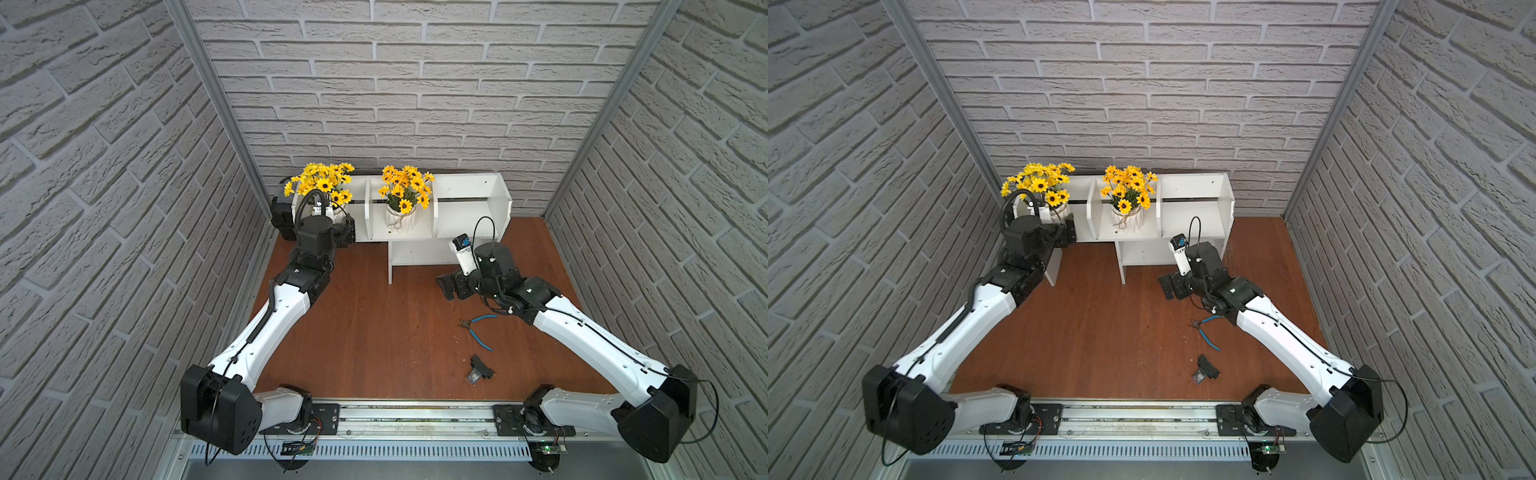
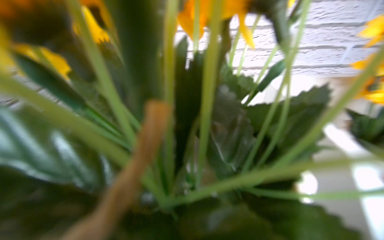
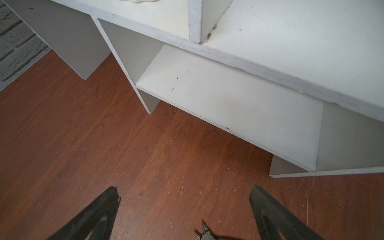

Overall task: Take the sunflower pots off the shelves
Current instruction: Place the sunflower pot at the center of the board.

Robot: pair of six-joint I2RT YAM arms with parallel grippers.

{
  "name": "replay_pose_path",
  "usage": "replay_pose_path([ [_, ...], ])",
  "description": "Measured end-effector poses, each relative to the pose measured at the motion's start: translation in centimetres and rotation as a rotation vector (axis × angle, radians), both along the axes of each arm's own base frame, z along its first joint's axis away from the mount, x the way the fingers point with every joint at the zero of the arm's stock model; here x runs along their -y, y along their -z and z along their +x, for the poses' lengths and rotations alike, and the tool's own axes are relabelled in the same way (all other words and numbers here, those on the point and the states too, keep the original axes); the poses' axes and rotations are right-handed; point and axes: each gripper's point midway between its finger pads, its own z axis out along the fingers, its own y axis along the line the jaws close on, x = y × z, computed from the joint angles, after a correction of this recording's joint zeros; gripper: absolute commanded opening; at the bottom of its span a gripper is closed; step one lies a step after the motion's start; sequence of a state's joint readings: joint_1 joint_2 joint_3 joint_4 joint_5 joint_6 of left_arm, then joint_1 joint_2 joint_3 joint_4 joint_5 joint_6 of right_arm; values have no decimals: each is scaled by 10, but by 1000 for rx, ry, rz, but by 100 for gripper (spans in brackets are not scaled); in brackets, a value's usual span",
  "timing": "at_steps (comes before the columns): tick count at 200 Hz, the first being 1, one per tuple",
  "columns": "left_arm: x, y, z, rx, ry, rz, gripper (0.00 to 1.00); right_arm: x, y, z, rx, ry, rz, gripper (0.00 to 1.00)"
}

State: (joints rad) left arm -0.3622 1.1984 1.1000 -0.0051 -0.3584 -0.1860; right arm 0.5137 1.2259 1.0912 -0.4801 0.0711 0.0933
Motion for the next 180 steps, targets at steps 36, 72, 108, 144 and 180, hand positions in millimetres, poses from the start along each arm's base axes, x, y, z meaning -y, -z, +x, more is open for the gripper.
replay_pose_path([
  [36, 8, -20, -33, 5, 89, -22, 17, 21, 5, 6, -19, 58, -19, 100],
  [72, 21, -29, -63, -4, 190, -54, 17, 43, 14, 10, -48, 115, -29, 100],
  [108, 36, -25, -87, -29, 285, -67, 16, 56, 18, 13, -60, 155, -28, 100],
  [144, 55, 3, -105, -88, 373, -53, 16, 62, 19, 14, -64, 172, -27, 100],
  [180, 77, 54, -116, -191, 454, -16, 16, 74, 32, 14, -91, 208, -29, 100],
])
